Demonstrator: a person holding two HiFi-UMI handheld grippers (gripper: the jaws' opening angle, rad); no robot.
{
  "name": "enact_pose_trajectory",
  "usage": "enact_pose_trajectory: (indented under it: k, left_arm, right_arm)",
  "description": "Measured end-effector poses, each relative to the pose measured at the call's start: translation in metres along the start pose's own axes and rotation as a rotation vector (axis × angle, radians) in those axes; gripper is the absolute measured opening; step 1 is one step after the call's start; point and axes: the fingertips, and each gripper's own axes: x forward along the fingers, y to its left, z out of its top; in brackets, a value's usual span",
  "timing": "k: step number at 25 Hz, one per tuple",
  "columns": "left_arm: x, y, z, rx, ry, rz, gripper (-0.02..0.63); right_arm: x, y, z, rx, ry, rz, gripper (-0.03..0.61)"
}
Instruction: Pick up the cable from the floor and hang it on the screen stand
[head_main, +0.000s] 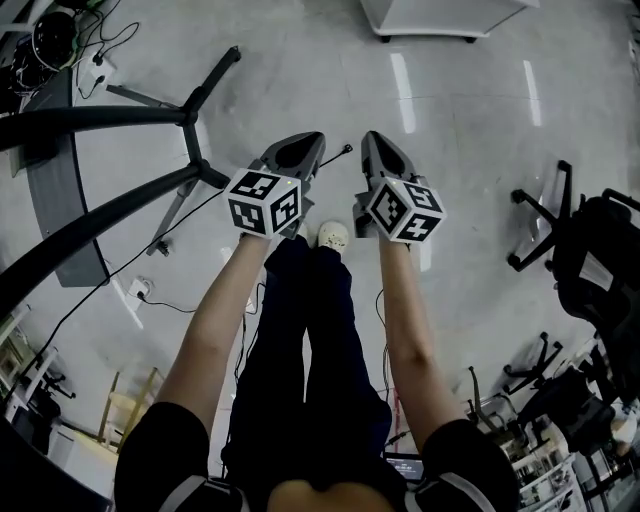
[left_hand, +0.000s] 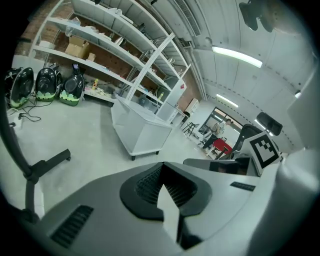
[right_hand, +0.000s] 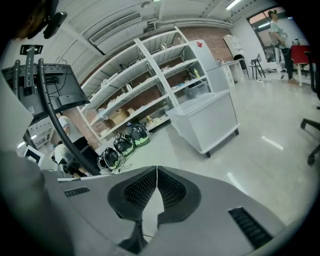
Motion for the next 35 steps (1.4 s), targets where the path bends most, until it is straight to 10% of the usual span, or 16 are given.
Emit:
enact_pose_trajectory:
  k: [35]
  left_arm:
    - [0.150, 0.140, -0.247, 0.011, 0.142, -0.033, 0.003]
  right_arm:
    - [0.150, -0.189, -0.246, -0.018, 0.173, -0.083, 0.023]
